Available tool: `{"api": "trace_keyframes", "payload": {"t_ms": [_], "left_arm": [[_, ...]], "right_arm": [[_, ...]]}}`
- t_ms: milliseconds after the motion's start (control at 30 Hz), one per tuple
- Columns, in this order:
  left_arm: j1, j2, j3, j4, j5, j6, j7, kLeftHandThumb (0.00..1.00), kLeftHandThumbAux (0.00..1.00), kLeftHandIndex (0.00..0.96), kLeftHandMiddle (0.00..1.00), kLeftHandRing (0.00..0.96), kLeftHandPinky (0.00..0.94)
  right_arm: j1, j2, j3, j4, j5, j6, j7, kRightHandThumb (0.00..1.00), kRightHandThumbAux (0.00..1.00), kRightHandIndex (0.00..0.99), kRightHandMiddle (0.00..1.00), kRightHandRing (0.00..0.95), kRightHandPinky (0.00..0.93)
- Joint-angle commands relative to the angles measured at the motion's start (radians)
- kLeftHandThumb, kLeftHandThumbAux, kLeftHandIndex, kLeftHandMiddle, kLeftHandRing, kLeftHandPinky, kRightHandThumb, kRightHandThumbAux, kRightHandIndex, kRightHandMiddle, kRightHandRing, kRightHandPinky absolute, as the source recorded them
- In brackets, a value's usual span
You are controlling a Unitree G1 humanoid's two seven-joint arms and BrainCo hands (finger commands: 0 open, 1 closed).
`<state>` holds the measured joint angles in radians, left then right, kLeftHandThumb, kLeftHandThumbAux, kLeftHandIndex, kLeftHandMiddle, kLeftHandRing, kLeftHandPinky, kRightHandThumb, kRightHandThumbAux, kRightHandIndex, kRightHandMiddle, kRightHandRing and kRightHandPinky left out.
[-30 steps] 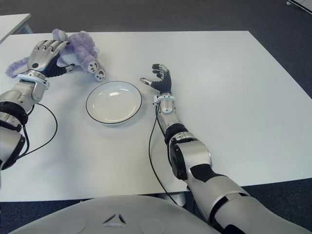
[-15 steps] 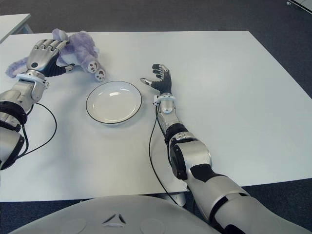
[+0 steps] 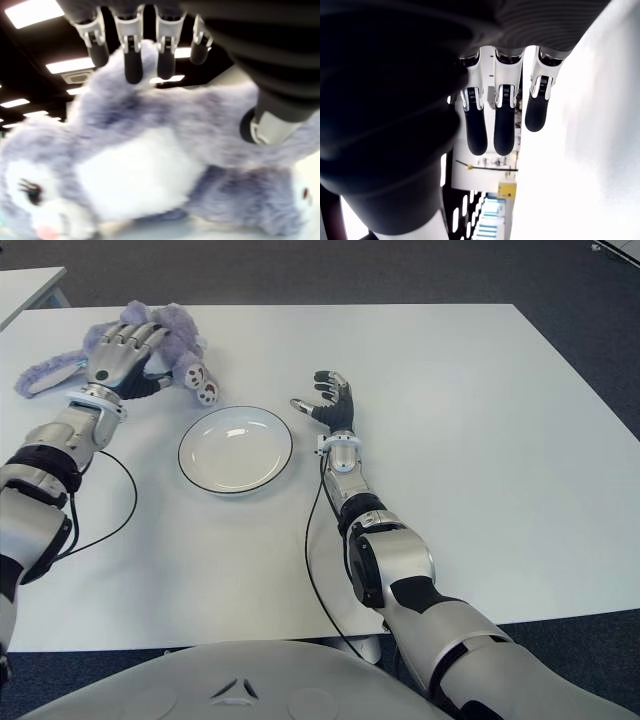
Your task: Put the doll into the plate.
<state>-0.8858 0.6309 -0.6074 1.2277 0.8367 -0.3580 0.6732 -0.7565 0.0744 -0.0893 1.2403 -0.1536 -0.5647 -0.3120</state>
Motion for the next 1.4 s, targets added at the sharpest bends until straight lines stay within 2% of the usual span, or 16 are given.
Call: {"api": "trace_keyframes", "payload": {"t_ms": [33, 400, 1400], "left_arm": [[0.005, -0.036, -0.035, 0.015, 0.041, -0.017, 0.04, 0.427, 0.477, 0.0, 0.08, 0.077, 0.049], [0.009, -0.058, -0.052, 0.024, 0.038, -0.039, 0.063, 0.478, 0.447, 0.0, 0.079, 0.08, 0.05], [0.008, -0.102, -0.061, 0.043, 0.037, -0.021, 0.087, 0.461, 0.479, 0.0, 0.101, 0.085, 0.044]], "right_arm": [[0.211, 0.083, -0.006, 0.122, -0.001, 0.061, 0.0, 0.051, 0.974, 0.299, 0.306, 0.293, 0.23], [0.212, 0.095, -0.013, 0.121, 0.002, 0.061, -0.011, 0.066, 0.97, 0.31, 0.311, 0.295, 0.223], [0.213, 0.099, -0.014, 0.122, 0.002, 0.061, -0.015, 0.035, 0.958, 0.289, 0.302, 0.292, 0.239]]}}
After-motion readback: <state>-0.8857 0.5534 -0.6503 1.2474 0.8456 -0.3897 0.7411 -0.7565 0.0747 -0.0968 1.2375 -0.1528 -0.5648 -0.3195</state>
